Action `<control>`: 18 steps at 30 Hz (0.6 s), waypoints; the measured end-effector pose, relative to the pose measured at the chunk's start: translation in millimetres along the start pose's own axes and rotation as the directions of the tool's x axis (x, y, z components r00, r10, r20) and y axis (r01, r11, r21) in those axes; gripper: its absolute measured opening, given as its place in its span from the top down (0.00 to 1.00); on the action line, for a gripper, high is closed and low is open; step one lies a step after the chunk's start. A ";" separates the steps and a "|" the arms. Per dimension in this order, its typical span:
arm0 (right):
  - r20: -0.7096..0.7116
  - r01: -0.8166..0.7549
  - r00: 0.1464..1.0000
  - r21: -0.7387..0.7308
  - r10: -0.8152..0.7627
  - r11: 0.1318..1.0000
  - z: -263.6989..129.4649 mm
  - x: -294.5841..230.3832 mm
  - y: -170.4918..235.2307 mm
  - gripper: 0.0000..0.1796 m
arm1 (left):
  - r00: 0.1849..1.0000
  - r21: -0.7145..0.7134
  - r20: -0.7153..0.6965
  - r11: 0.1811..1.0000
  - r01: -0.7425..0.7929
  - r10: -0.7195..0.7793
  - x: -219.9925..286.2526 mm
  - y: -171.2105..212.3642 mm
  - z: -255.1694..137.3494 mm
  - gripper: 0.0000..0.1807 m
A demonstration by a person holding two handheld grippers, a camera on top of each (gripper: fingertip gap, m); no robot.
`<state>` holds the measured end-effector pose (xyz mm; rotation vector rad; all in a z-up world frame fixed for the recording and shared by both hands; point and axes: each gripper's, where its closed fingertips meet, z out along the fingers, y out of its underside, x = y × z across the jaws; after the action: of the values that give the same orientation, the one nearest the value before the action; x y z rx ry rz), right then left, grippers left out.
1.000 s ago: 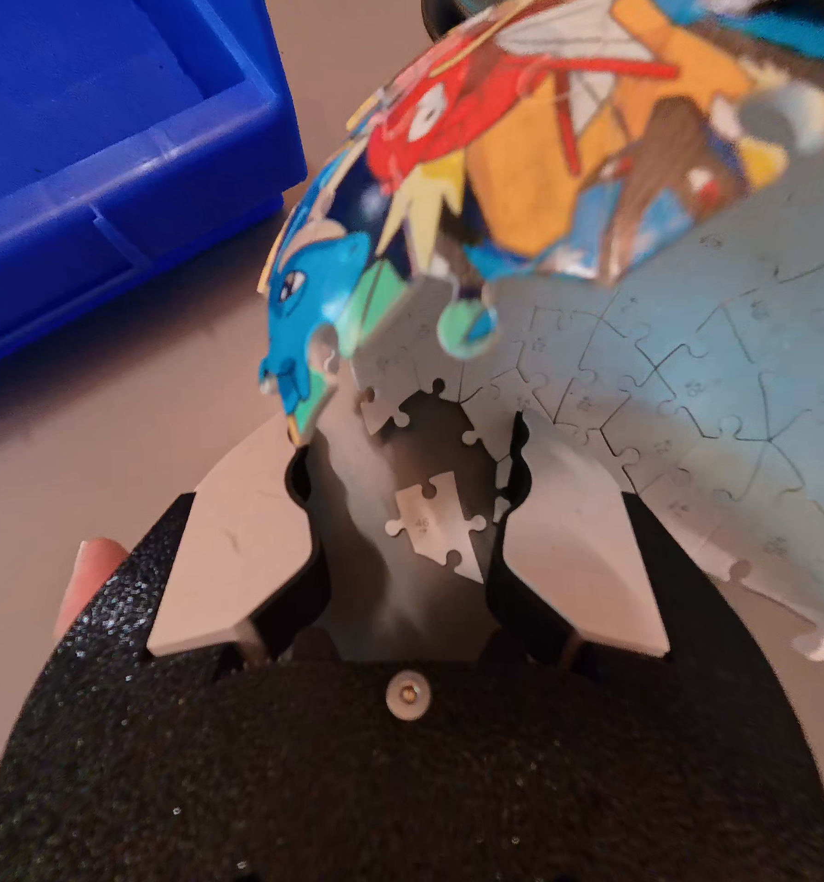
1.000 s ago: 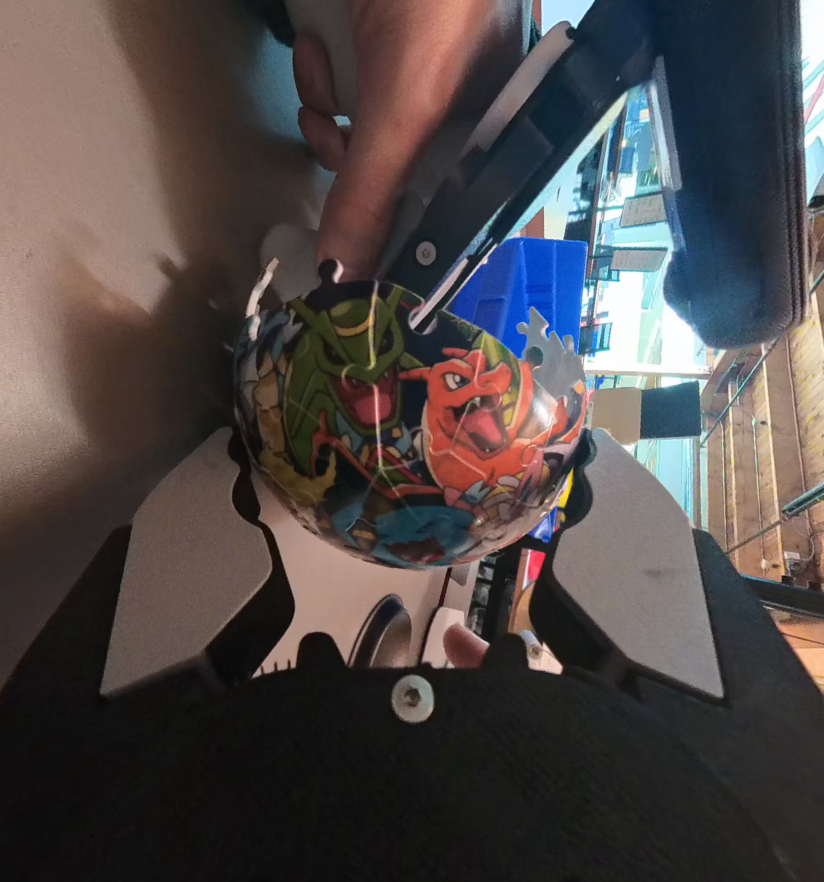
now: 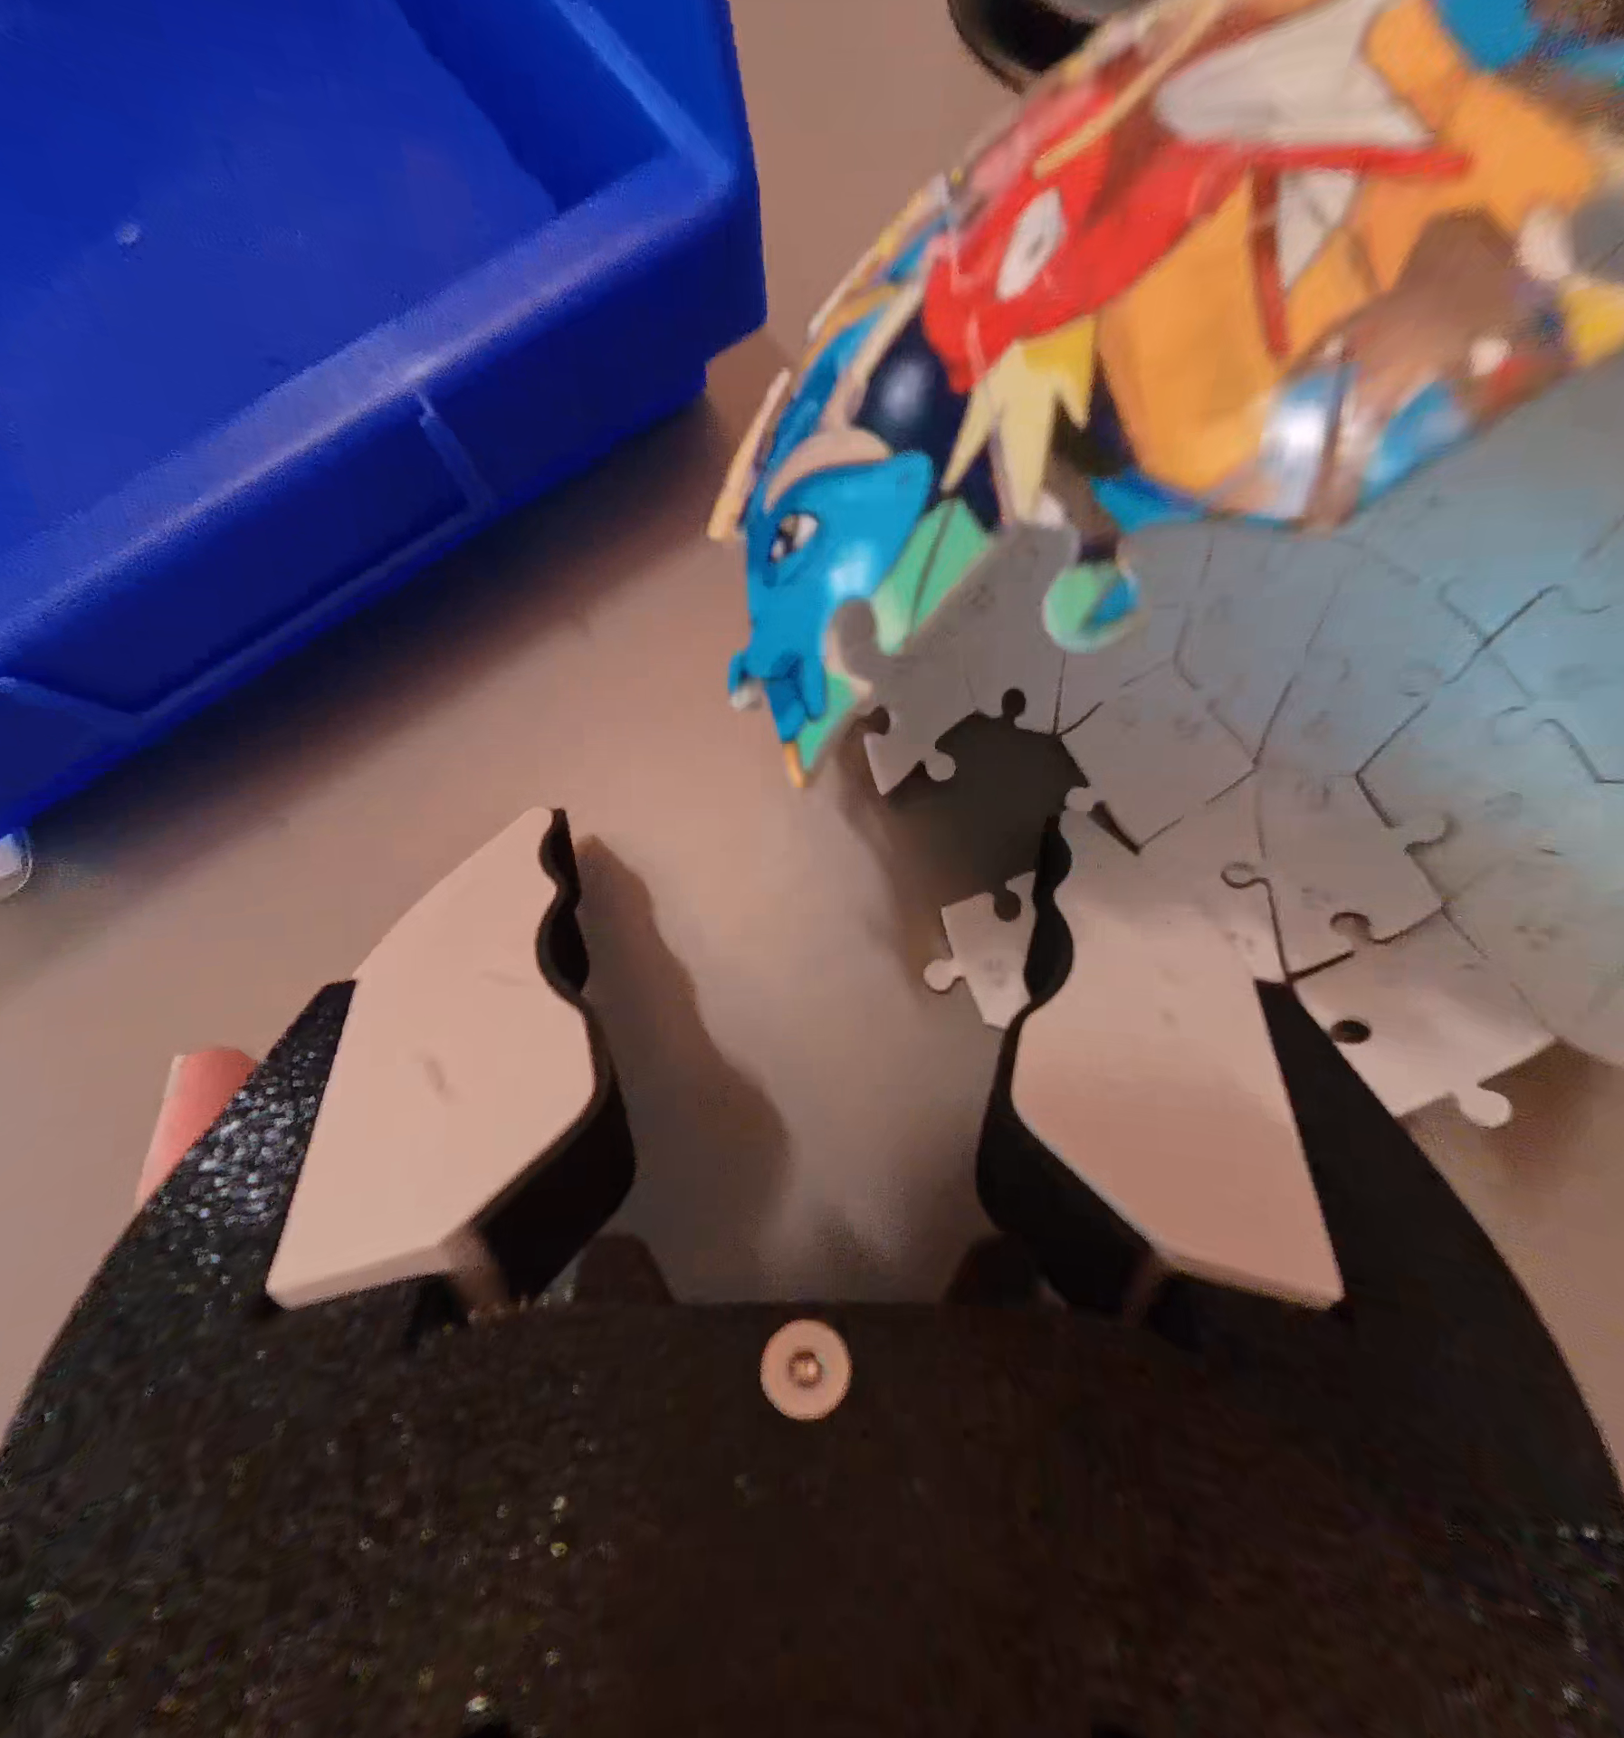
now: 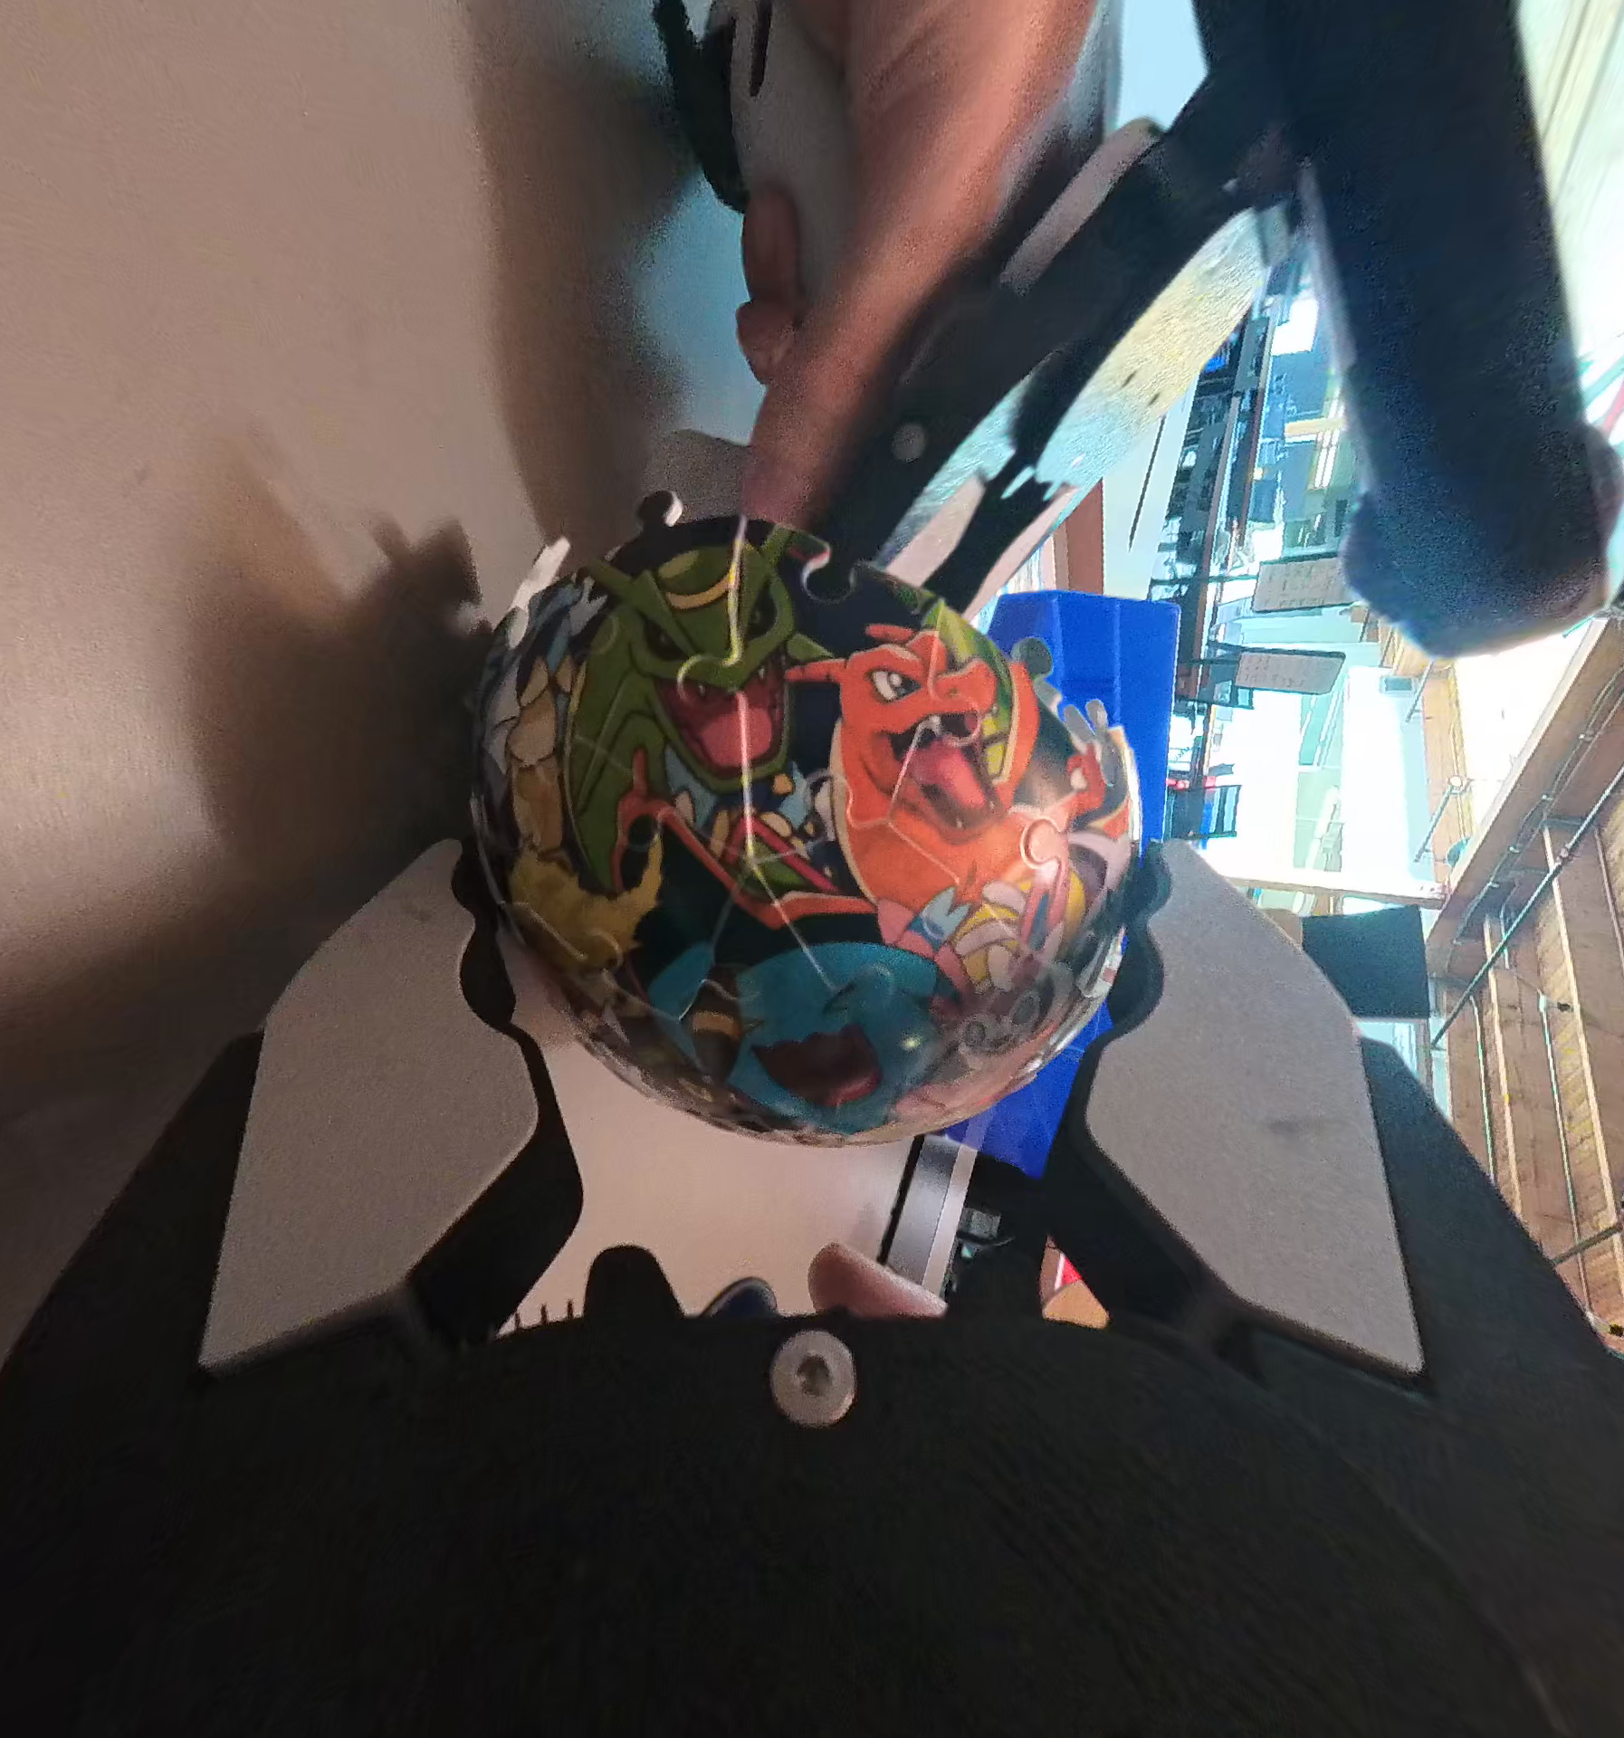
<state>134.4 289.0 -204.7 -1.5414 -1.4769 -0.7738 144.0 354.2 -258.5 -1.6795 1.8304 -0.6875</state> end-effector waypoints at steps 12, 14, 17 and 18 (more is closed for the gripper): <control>-0.013 0.023 1.000 0.001 -0.023 1.000 0.9 0.6 -1.4 0.30 | 0.996 0.002 -0.078 0.999 0.040 -0.039 12.6 -2.5 -2.4 0.52; -0.011 0.031 0.999 -0.006 -0.031 1.000 0.7 0.7 -0.6 0.30 | 0.995 -0.016 -0.097 1.000 0.005 -0.007 9.2 4.1 -8.8 0.54; -0.011 0.018 1.000 -0.006 -0.018 1.000 0.8 1.1 0.4 0.31 | 0.980 -0.032 -0.192 0.998 -0.062 0.055 14.9 14.9 -20.7 0.63; -0.011 0.012 1.000 -0.005 -0.012 1.000 0.7 1.4 0.9 0.31 | 0.965 -0.015 -0.252 0.996 -0.086 0.079 21.9 16.3 -26.7 0.70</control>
<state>135.4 290.3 -203.9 -1.5312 -1.4786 -0.7928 112.4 333.8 -252.1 -1.5810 2.0787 -0.8774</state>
